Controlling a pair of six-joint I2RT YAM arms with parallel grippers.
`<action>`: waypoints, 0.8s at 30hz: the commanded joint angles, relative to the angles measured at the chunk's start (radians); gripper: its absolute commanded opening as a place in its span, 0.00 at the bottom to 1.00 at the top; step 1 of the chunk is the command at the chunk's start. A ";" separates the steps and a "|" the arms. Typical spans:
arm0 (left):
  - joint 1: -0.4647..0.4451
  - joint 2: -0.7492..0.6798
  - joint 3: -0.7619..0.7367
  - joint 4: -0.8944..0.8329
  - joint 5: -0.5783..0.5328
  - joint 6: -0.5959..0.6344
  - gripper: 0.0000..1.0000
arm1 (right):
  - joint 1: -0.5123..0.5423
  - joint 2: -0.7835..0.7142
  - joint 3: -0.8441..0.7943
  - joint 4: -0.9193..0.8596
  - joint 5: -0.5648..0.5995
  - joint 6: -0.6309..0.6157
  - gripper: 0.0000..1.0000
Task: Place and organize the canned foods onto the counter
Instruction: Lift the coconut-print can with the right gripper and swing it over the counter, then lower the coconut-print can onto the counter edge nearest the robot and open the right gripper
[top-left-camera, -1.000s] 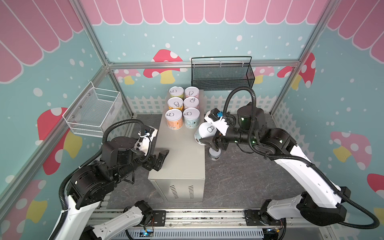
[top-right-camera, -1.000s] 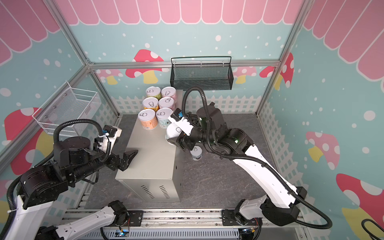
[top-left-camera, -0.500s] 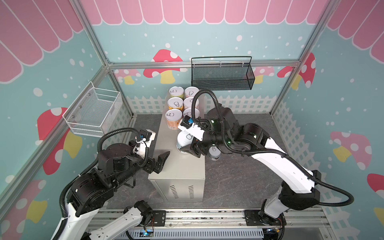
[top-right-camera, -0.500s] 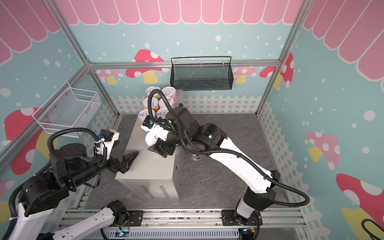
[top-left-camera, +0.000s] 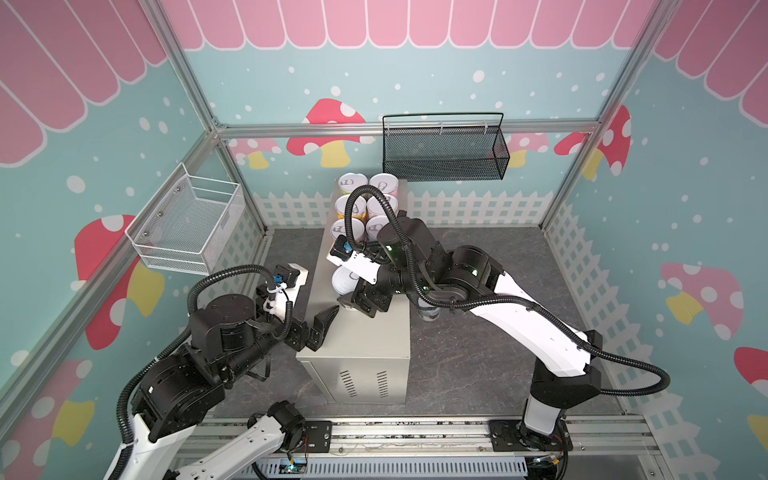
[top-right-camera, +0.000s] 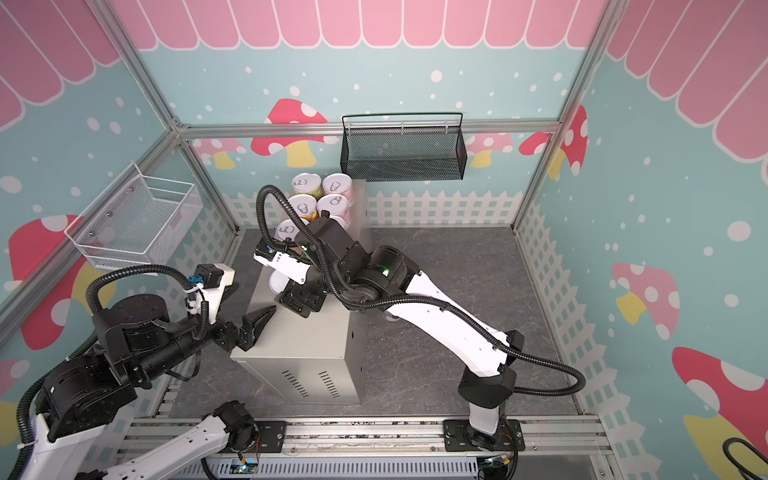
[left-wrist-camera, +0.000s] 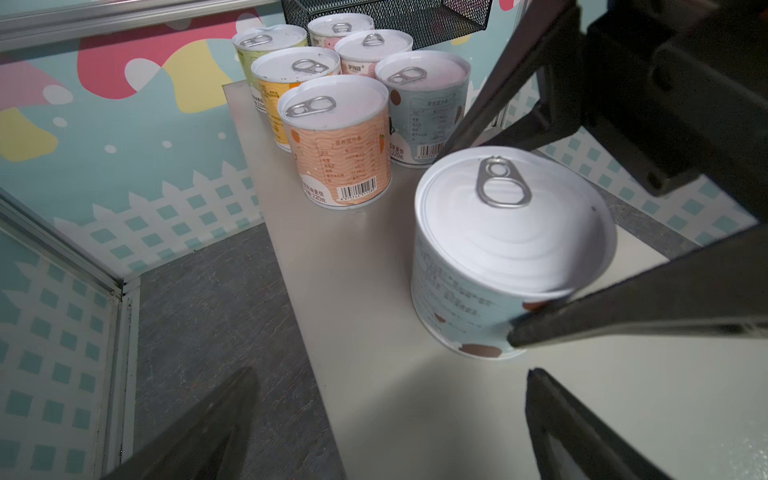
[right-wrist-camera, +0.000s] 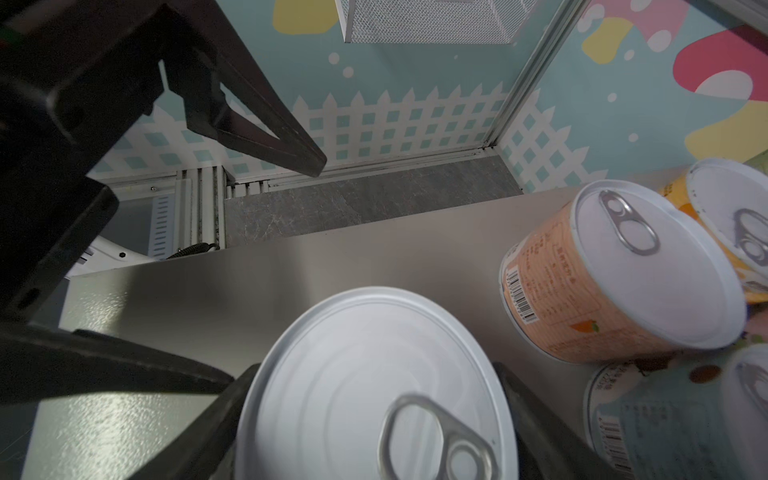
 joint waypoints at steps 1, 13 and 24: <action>0.005 -0.022 -0.018 -0.019 -0.003 -0.003 1.00 | 0.004 0.010 0.034 0.016 0.008 -0.019 0.88; 0.005 0.006 -0.072 0.077 0.144 -0.006 1.00 | 0.005 -0.275 -0.254 0.205 0.055 0.021 0.98; 0.005 0.050 -0.136 0.255 0.194 -0.039 1.00 | 0.004 -0.603 -0.633 0.320 0.185 0.108 0.99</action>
